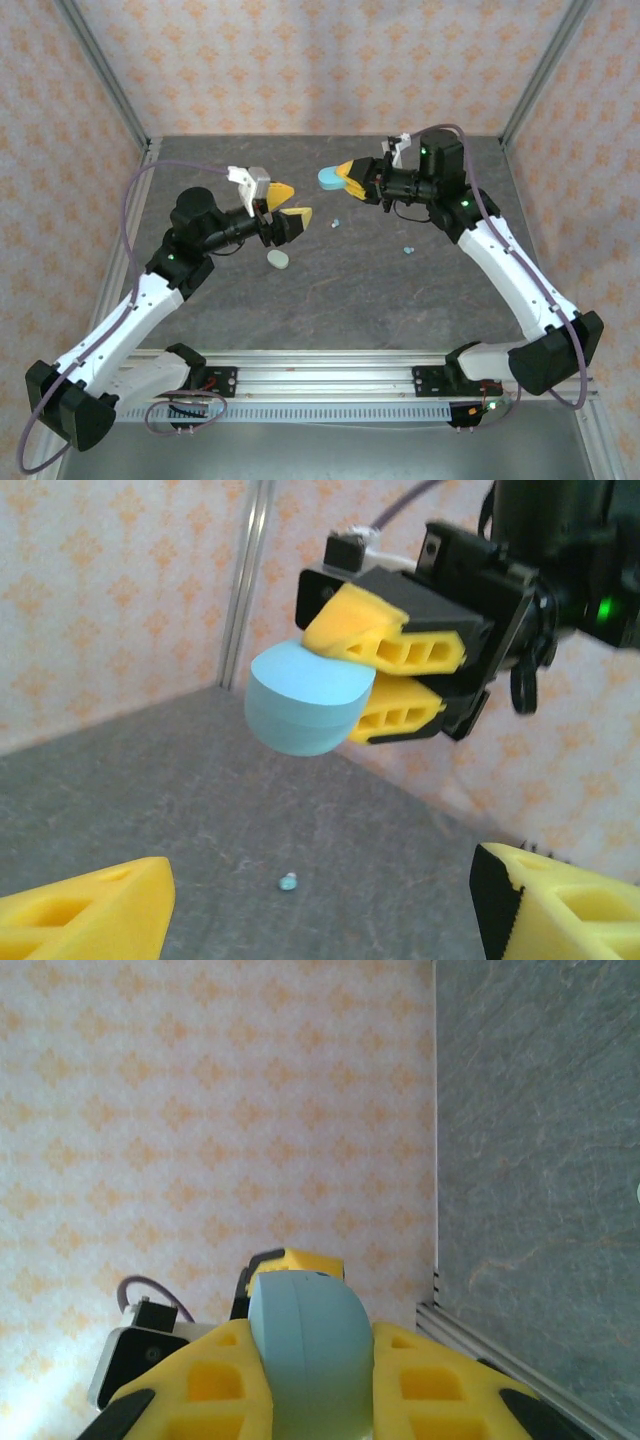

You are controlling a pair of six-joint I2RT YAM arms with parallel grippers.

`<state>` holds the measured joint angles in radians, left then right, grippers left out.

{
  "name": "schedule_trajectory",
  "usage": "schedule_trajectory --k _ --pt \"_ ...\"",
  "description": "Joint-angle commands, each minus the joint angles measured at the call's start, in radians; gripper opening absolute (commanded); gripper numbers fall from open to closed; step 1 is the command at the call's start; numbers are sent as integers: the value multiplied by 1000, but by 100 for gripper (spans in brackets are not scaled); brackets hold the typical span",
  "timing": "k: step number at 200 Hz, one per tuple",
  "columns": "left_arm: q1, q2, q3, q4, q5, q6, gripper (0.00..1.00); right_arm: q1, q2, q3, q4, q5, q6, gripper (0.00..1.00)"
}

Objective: Insert wireless bluetooth earbuds into charging case

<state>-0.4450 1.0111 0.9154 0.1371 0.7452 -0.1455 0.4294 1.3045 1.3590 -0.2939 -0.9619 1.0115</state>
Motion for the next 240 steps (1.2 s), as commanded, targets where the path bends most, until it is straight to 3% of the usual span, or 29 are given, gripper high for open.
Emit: schedule_trajectory --k 1,53,123,240 --pt "-3 18 28 18 60 146 77 2 -8 35 -77 -77 -68 7" --pt "-4 116 21 290 128 57 68 3 -28 16 -56 -96 -46 7" --pt "-14 241 114 318 190 80 61 3 -53 -5 -35 -120 -24 7" --pt "-42 295 165 309 203 84 55 3 -53 -21 -6 -136 -2 7"
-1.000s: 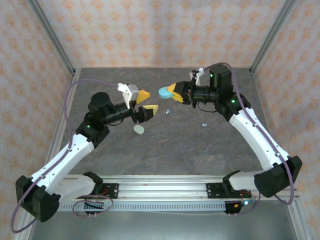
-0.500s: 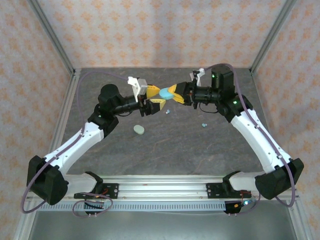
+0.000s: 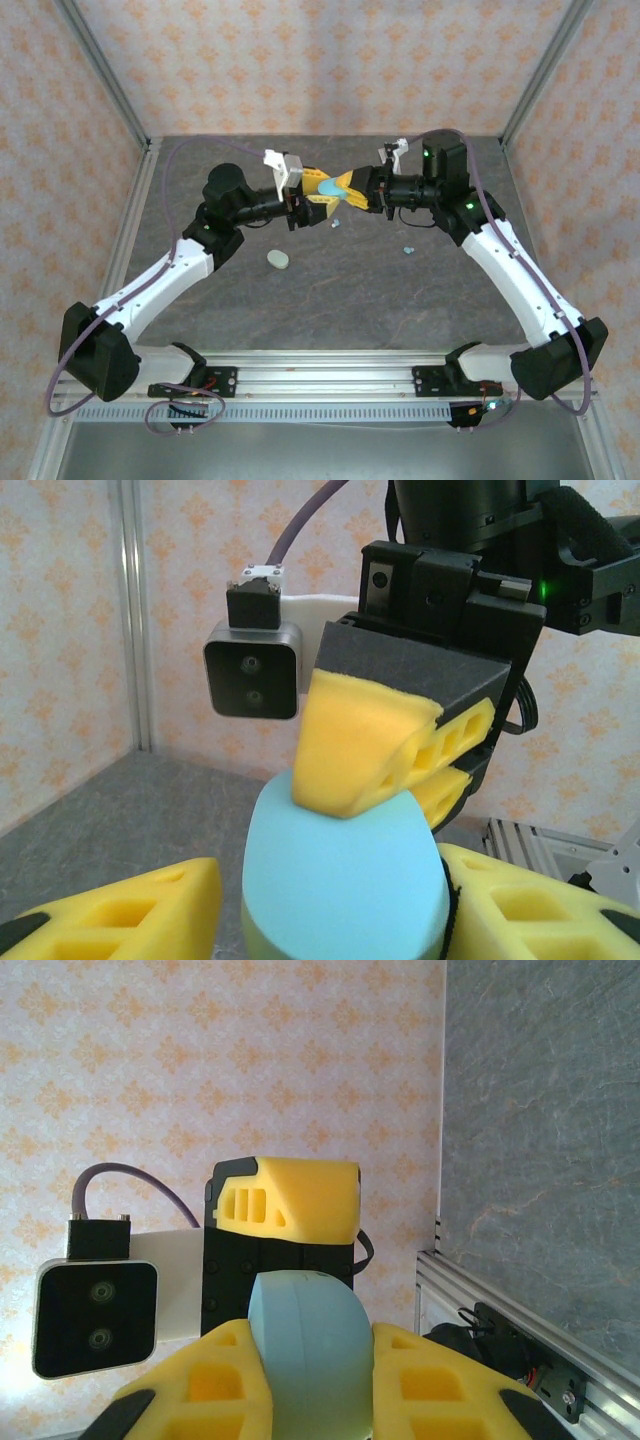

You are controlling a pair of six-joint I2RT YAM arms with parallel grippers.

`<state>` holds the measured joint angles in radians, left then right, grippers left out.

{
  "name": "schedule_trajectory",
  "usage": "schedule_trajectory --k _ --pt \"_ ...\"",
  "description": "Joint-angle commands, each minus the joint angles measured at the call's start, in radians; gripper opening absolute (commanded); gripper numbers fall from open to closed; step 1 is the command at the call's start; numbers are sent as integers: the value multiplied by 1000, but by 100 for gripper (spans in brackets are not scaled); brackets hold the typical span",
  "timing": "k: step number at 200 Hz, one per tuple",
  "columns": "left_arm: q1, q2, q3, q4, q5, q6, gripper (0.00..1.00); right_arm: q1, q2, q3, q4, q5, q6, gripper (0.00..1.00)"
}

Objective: Insert wireless bluetooth earbuds into charging case

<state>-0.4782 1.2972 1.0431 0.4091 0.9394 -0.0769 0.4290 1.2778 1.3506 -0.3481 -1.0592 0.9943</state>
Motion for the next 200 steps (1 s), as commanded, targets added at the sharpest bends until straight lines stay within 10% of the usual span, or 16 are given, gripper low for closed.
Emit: schedule_trajectory --k 1,147,200 --pt "-10 10 38 37 9 15 55 3 -27 -13 49 -38 16 7" --pt "-24 8 33 9 10 45 55 2 -32 -28 134 -26 84 6" --pt "-24 13 58 17 21 33 38 1 -31 -51 154 -36 98 6"
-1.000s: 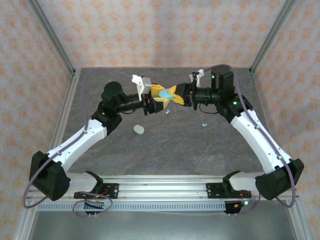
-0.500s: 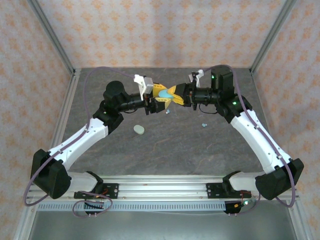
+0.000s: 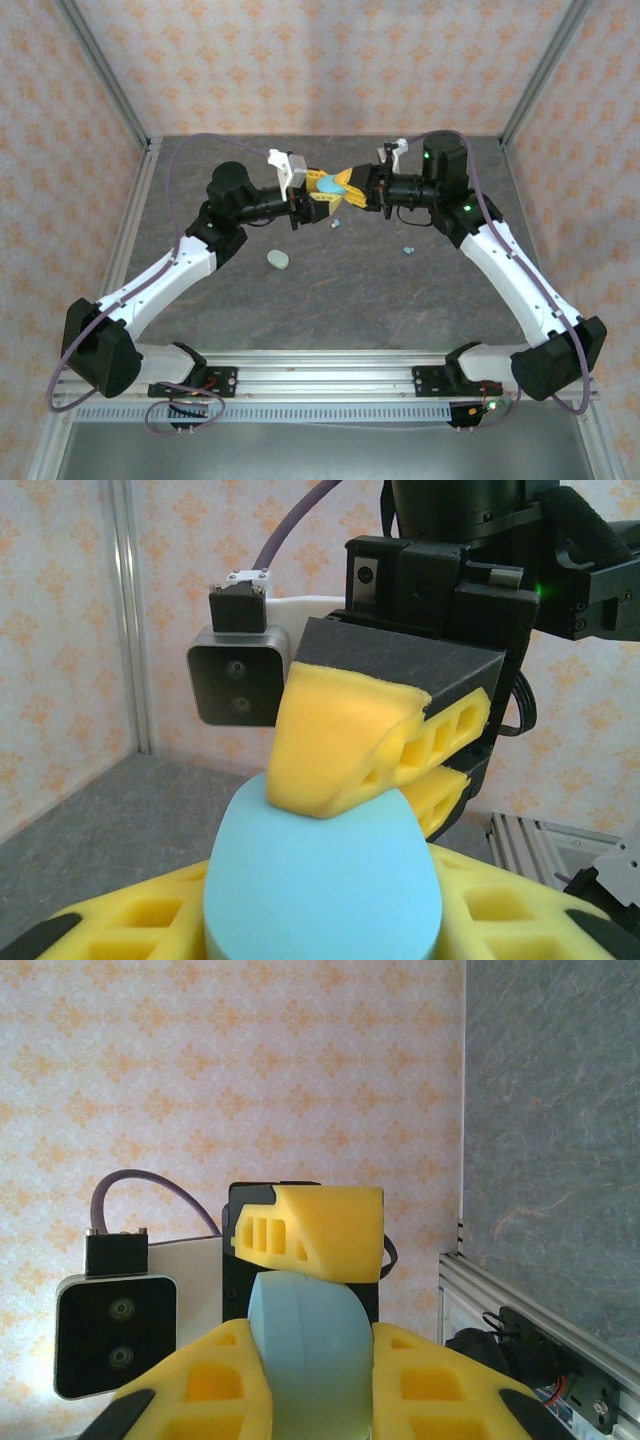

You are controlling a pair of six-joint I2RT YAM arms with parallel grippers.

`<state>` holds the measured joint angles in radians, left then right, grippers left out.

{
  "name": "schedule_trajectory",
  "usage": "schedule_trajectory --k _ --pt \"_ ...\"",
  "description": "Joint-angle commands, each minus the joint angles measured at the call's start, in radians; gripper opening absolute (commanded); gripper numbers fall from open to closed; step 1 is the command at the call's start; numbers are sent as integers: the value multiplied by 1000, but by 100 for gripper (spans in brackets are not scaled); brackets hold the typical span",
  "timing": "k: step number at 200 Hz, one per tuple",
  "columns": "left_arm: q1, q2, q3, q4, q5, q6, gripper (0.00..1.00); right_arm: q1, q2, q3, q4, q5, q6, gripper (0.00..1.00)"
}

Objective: Insert wireless bluetooth earbuds into charging case

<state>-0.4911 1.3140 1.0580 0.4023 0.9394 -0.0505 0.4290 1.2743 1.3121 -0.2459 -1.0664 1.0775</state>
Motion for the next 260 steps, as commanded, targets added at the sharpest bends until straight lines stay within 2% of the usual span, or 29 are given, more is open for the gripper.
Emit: schedule_trajectory --k 1,24,39,59,69,81,103,122,152,181,219,260 --pt "-12 -2 43 24 21 6 38 1 -28 -12 52 -28 15 6" --pt "-11 2 50 23 28 3 34 1 -31 -23 66 -28 26 6" --pt "-11 4 50 21 30 0 26 2 -33 -28 87 -28 35 8" --pt "-11 1 53 4 30 7 14 0 -38 -30 106 -29 27 26" --pt "-11 -6 56 -19 29 18 8 -6 -47 -30 109 -27 3 41" --pt "-10 -14 67 -65 35 42 3 -16 -63 -27 109 -18 -41 53" --pt "-7 -33 105 -199 83 98 0 -45 -124 -11 54 17 -200 63" --pt "-2 -43 154 -318 156 139 0 -47 -169 49 -123 75 -470 69" --pt "1 -46 243 -504 246 217 0 -33 -183 142 -361 132 -807 71" --pt "1 -44 300 -614 282 268 0 47 -166 199 -489 223 -1005 71" --pt "2 -34 340 -665 318 281 0 151 -138 233 -540 296 -1110 73" --pt "0 -19 373 -730 341 299 0 191 -123 251 -519 316 -1154 73"
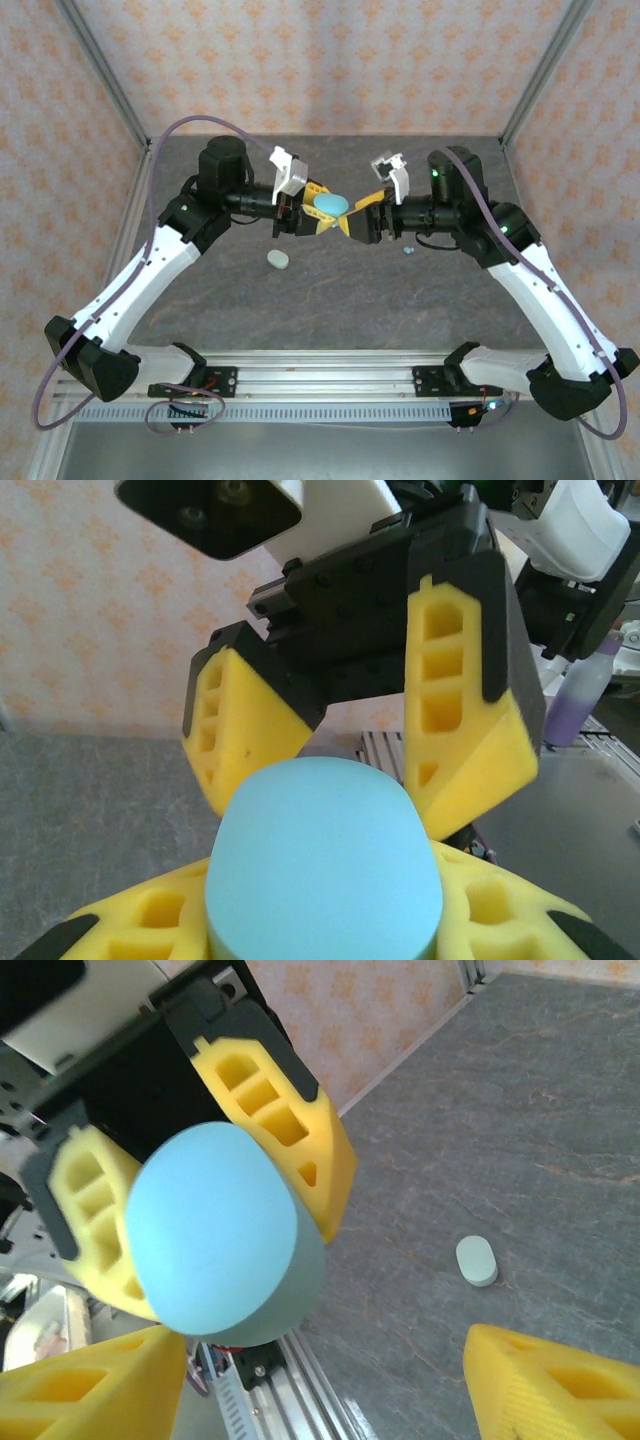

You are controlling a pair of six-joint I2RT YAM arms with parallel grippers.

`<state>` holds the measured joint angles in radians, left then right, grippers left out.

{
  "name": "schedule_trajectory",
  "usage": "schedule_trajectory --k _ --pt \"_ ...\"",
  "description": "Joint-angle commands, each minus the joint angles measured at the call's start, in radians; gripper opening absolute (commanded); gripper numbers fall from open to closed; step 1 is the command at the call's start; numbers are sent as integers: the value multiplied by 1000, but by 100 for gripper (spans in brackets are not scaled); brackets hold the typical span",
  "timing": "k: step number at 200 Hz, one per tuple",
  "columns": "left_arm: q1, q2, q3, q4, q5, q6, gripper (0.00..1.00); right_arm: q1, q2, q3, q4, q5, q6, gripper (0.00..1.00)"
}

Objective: Insert wireless bluetooth earbuds into charging case

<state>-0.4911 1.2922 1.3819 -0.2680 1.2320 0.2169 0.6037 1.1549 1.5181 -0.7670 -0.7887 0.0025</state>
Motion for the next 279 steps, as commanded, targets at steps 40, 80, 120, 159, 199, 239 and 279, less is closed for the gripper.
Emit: schedule_trajectory --k 40,80,120,159,199,239,279 --pt "-1 3 54 -73 55 33 0 24 7 51 24 48 -94 66" --pt "-6 12 57 -79 66 38 0 24 12 42 84 45 -37 47" --pt "-14 25 57 -114 83 72 0 21 23 43 127 43 60 39" --pt "-17 27 64 -165 101 114 0 -10 49 41 146 37 141 39" --pt "-17 33 76 -213 128 151 0 -65 40 -1 229 -15 248 36" --pt "-17 36 83 -243 128 176 0 -85 36 -27 282 -42 310 35" --pt "-17 41 87 -250 139 176 0 -92 34 -41 307 -12 342 35"
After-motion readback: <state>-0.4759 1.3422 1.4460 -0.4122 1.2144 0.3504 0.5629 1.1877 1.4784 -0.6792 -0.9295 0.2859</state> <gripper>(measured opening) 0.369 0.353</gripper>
